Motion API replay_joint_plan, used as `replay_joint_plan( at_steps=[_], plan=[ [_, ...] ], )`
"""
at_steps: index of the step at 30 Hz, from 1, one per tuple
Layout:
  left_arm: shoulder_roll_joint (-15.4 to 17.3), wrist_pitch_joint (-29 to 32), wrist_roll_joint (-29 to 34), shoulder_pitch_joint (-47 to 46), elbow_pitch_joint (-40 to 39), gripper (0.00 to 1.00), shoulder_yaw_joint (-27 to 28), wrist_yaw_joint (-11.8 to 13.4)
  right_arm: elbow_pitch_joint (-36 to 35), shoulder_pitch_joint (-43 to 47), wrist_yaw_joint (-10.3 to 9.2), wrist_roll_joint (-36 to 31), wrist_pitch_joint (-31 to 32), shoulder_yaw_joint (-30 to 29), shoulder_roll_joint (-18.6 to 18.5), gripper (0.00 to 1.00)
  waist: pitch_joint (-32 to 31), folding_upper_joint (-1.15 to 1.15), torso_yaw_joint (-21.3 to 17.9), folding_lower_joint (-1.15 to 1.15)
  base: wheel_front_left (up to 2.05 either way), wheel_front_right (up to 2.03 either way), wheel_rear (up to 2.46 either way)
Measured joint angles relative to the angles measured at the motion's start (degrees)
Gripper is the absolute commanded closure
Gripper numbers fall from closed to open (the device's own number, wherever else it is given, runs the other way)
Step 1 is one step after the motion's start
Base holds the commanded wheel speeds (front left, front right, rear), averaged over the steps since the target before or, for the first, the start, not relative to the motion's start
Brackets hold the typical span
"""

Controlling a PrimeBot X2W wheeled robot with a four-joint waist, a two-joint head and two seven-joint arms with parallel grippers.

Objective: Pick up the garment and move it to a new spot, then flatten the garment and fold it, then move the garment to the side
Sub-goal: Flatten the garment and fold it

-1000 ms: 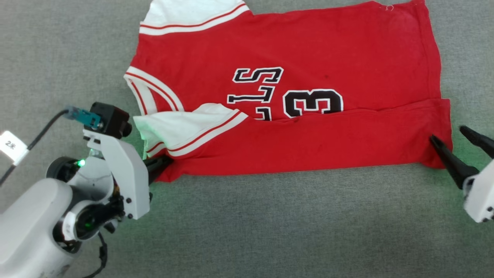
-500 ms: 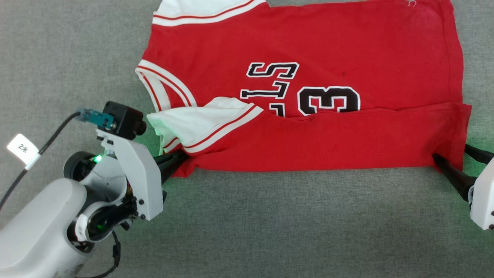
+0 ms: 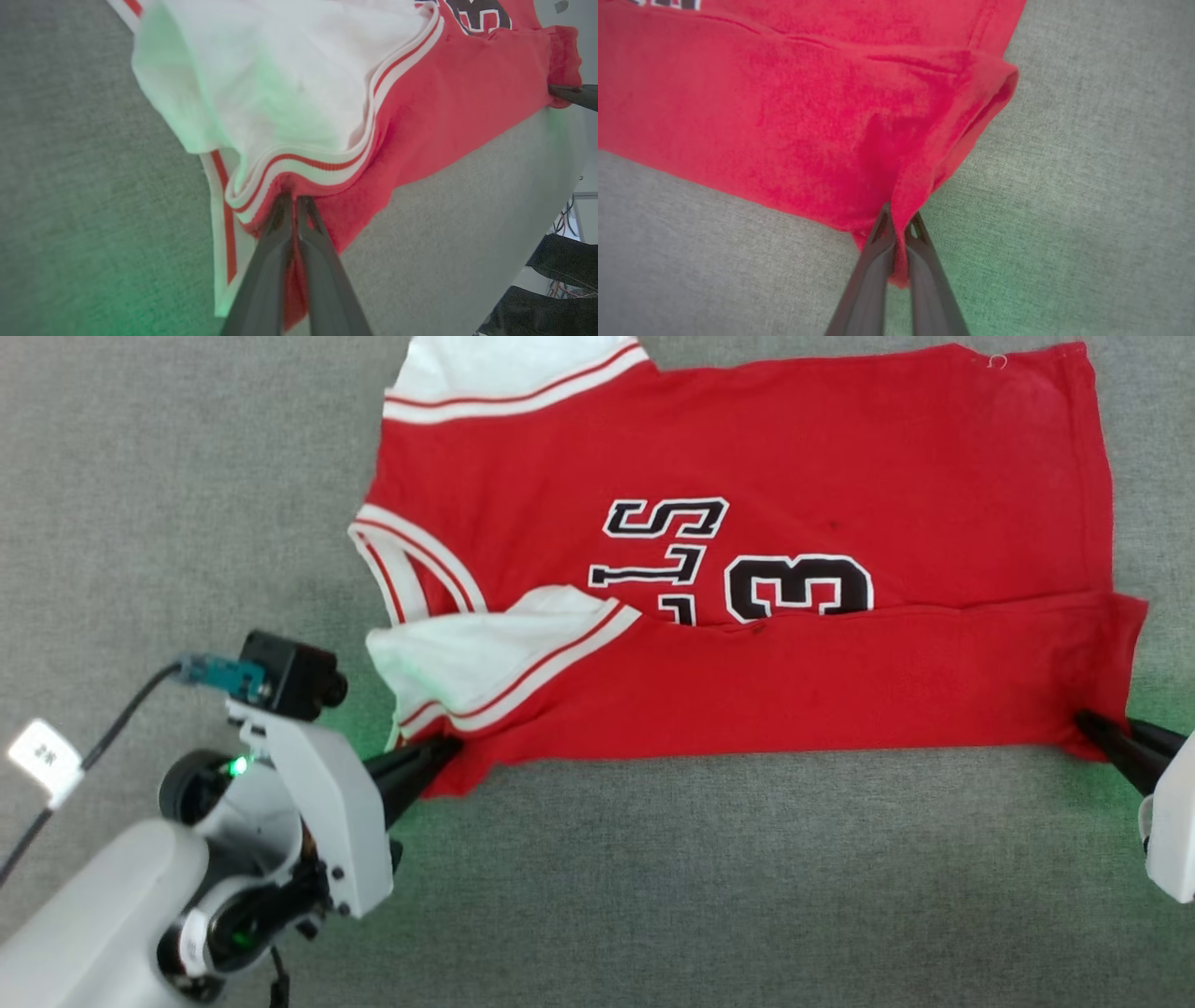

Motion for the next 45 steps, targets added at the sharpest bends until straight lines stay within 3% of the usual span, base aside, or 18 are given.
replay_joint_plan(
  at_steps=[10, 17, 18, 19, 20, 21, 22, 23, 24, 33, 41, 45],
  plan=[
    [4.09, -1.87, -0.45, 7.79, -8.02, 1.00, 1.09, 3.57, -3.52, 5.70, 0.00, 1.43, 1.60, -1.91, -3.09, 1.00, -0.97, 0.00, 0.23, 0.00, 0.00, 0.00, 0.00],
    [5.42, -3.64, -2.26, 12.61, -12.60, 1.00, 2.35, 5.53, -7.55, 10.98, 0.00, 1.08, 2.61, -5.57, -2.45, 1.00, -1.42, 0.00, 0.41, 0.00, 0.00, 0.00, 0.00],
    [5.39, -3.89, -2.41, 13.00, -12.81, 1.00, 2.50, 5.54, -7.97, 11.44, 0.00, 1.01, 2.49, -6.01, -2.05, 0.64, -1.52, 0.00, 0.43, 0.00, 0.00, 0.00, 0.00],
    [5.31, -4.45, -2.69, 13.34, -12.89, 0.86, 2.77, 5.60, -8.21, 11.51, 0.00, 0.58, 1.96, -6.45, -1.60, 0.25, -1.65, 0.00, 0.46, 0.00, 0.00, 0.00, 0.00],
    [5.23, -4.90, -2.74, 13.62, -12.91, 0.68, 3.00, 5.70, -8.44, 11.48, 0.00, -0.01, 1.40, -6.83, -1.25, 0.00, -1.81, 0.00, 0.48, 0.00, 0.00, 0.00, 0.00],
    [5.19, -5.20, -2.80, 13.84, -12.89, 0.41, 3.07, 5.71, -8.59, 11.44, 0.00, -0.65, 0.64, -7.37, -0.75, 0.00, -1.99, 0.00, 0.51, 0.00, 0.00, 0.00, 0.00],
    [5.03, -5.57, -2.80, 13.97, -12.83, 0.41, 3.15, 5.72, -8.77, 11.43, 0.00, -1.13, -0.24, -7.77, -0.16, 0.00, -2.22, 0.00, 0.56, 0.00, 0.00, 0.00, 0.00],
    [4.79, -6.26, -2.80, 14.17, -12.77, 0.08, 3.38, 5.77, -8.92, 11.40, 0.00, -1.63, -1.19, -8.28, 0.46, 0.00, -2.46, 0.00, 0.62, 0.00, 0.00, 0.00, 0.00],
    [4.55, -6.82, -2.80, 14.32, -12.62, 0.00, 3.56, 5.76, -9.04, 11.41, 0.00, -2.26, -2.08, -8.73, 0.99, 0.00, -2.73, 0.00, 0.70, 0.00, 0.00, 0.00, 0.00],
    [0.66, -16.35, -2.32, 16.24, -9.84, 0.00, 6.61, 4.94, -9.09, 9.35, 0.00, -7.83, -14.16, -11.15, 8.59, 0.00, -5.43, 0.00, 2.29, 0.00, 0.00, 0.00, 0.00],
    [-7.00, -28.99, 2.99, 14.37, -1.74, 0.00, 7.58, 4.28, -2.26, 8.21, -0.01, -14.46, -34.23, -9.38, 18.41, 0.00, -7.13, 0.00, 5.14, 0.00, 0.00, 0.00, 0.00],
    [-8.82, -34.97, 5.64, 13.49, 2.00, 0.00, 8.37, 3.38, 1.68, 8.36, 0.00, -17.22, -43.19, -8.71, 21.24, 0.00, -8.02, 0.00, 6.08, 0.00, 0.00, 0.00, 0.00]
  ],
)
